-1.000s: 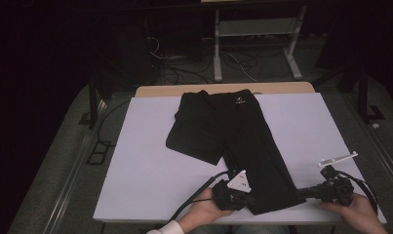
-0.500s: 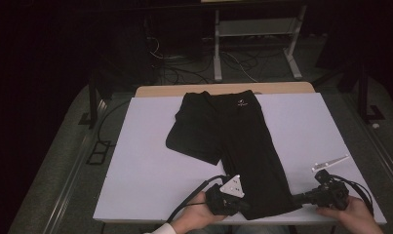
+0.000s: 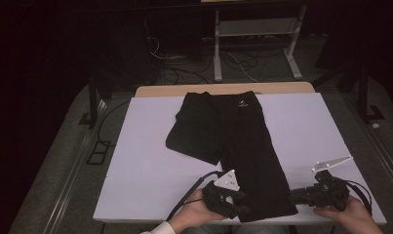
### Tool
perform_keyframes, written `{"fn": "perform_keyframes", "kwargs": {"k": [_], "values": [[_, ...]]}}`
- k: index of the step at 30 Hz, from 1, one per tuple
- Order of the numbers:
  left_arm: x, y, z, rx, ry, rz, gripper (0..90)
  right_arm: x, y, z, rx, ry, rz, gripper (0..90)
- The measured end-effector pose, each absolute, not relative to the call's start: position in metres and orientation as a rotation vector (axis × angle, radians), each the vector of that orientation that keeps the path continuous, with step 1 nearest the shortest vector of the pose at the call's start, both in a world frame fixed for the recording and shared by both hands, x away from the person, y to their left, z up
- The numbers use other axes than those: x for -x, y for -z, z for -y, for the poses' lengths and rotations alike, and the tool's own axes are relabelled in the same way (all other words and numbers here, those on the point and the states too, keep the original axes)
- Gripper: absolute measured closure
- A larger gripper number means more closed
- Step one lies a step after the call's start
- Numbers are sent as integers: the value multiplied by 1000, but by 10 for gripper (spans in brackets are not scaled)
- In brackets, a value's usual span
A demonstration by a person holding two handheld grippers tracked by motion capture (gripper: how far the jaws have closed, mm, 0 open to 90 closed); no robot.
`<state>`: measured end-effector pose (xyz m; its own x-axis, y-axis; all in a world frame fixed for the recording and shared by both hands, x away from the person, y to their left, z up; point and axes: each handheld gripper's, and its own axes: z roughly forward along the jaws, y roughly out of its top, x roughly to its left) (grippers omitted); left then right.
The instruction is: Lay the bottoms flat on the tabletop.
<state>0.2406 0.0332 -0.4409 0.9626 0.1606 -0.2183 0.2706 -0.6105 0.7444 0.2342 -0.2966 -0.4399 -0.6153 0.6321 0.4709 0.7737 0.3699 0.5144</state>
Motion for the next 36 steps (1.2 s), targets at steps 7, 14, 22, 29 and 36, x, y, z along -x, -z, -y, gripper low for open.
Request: {"fn": "perform_keyframes", "kwargs": {"k": [7,14,22,29,36], "values": [[-249,427,-45,-2184,164,-321,292,-238,426,289,1254,1156,2463,364],[-258,423,-55,-2194,146,-379,122,-249,415,282,1246,1198,2465,183],[-264,418,-63,-2184,115,-402,0,-260,399,269,1210,1232,2524,0],[-272,400,-83,-2154,40,-425,0,-266,390,263,1191,1286,2531,0],[-284,381,-109,-2104,-28,-475,0,-276,381,250,1161,1324,2545,0]]}}
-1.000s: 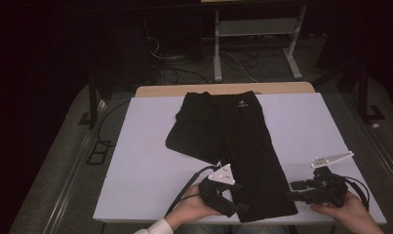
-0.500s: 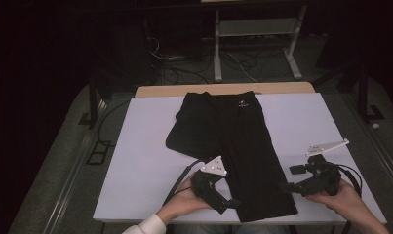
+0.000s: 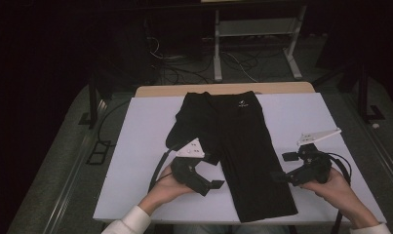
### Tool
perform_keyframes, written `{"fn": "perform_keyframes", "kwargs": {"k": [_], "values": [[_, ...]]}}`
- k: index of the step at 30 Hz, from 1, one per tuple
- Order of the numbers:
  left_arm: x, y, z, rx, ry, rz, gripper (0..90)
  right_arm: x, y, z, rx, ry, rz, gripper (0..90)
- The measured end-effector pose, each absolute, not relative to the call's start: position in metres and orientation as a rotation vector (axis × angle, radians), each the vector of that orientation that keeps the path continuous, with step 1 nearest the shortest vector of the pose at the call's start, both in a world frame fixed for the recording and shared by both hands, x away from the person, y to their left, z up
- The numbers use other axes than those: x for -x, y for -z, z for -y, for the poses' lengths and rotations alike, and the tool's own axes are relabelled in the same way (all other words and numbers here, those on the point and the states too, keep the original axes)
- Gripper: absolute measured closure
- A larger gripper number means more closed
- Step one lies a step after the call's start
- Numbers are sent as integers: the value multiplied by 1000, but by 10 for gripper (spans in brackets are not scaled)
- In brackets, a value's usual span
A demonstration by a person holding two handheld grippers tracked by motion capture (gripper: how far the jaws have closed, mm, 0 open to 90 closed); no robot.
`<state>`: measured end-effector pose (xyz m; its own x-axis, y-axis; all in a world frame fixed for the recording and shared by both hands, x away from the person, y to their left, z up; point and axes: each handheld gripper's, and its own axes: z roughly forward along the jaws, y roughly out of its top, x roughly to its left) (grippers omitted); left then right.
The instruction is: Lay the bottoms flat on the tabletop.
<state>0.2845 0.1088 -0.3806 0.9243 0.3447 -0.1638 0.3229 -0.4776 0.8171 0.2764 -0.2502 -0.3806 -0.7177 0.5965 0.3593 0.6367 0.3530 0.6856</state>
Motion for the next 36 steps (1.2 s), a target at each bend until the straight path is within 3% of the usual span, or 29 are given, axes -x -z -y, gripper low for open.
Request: {"fn": "perform_keyframes", "kwargs": {"k": [11,36], "values": [[-295,381,-143,-2084,-93,-561,0,-292,379,221,1079,1338,2563,0],[-316,405,-187,-2029,-122,-714,0,-328,401,136,902,1310,2586,184]]}}
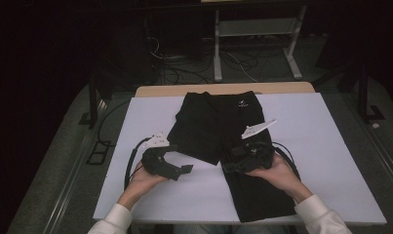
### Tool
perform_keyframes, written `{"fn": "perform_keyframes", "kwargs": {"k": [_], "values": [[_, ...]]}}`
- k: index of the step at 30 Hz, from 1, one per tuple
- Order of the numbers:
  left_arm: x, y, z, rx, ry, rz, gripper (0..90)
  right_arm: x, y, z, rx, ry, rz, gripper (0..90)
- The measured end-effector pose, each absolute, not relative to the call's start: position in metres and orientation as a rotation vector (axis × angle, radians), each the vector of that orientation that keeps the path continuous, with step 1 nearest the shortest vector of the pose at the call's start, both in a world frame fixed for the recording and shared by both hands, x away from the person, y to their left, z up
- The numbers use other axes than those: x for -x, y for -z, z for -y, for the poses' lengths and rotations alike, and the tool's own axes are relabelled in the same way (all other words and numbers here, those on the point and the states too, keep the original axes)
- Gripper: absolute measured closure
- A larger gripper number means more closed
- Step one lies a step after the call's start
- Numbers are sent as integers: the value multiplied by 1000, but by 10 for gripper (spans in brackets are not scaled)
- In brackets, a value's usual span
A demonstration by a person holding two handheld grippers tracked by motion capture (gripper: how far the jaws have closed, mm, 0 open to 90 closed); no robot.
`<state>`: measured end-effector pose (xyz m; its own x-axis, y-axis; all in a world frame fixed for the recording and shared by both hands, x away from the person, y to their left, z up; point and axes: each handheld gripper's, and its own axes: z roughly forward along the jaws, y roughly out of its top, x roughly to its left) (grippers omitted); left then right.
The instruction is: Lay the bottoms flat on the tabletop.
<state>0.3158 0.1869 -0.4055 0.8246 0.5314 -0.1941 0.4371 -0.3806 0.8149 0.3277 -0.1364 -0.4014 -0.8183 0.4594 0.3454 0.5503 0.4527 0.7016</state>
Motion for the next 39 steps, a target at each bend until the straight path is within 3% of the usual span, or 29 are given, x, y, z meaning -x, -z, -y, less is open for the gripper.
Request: {"fn": "perform_keyframes", "kwargs": {"k": [12,35,39], "values": [[-319,409,-192,-2014,-140,-737,0,-349,432,93,877,1218,2660,449],[-320,415,-194,-1997,-132,-754,0,-355,453,78,885,1151,2839,739],[-321,415,-194,-1996,-131,-755,0,-351,451,74,922,1111,2901,865]]}}
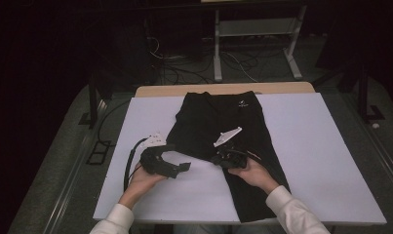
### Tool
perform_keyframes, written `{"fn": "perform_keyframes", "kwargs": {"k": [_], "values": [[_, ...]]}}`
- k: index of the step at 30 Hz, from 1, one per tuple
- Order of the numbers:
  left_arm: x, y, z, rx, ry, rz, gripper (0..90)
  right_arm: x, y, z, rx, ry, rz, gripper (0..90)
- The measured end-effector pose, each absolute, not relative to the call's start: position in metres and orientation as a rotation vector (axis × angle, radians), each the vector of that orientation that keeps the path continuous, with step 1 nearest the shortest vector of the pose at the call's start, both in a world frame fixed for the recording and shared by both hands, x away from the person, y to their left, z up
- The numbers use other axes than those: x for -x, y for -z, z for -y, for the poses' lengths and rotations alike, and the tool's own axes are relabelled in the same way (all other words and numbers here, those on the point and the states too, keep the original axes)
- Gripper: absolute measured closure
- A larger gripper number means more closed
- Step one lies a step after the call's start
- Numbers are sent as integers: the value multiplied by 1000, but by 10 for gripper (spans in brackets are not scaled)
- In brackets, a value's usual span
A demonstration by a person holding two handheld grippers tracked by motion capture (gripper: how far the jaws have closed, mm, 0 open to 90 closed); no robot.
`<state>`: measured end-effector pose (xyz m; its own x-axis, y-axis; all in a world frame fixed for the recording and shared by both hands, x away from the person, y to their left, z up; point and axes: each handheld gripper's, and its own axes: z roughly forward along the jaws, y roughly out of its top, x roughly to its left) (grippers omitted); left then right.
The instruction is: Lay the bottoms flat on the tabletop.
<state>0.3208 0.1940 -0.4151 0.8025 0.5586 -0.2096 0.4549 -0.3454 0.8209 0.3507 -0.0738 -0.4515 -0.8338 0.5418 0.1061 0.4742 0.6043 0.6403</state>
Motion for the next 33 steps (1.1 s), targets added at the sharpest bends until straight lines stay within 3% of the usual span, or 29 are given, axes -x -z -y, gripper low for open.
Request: {"fn": "perform_keyframes", "kwargs": {"k": [7,14,24,29,33], "values": [[-320,415,-195,-1992,-130,-753,0,-352,449,70,-880,-1007,-2730,888],[-316,409,-196,-2006,-140,-730,3,-361,434,72,-1081,-1335,-2822,889],[-308,405,-191,-2088,-196,-640,135,-362,401,45,-991,-1489,-2911,888],[-305,406,-185,-2146,-215,-586,153,-362,391,33,-958,-1538,-2960,888],[-301,406,-181,-2198,-249,-542,261,-358,388,23,-909,-1562,-3032,888]]}}
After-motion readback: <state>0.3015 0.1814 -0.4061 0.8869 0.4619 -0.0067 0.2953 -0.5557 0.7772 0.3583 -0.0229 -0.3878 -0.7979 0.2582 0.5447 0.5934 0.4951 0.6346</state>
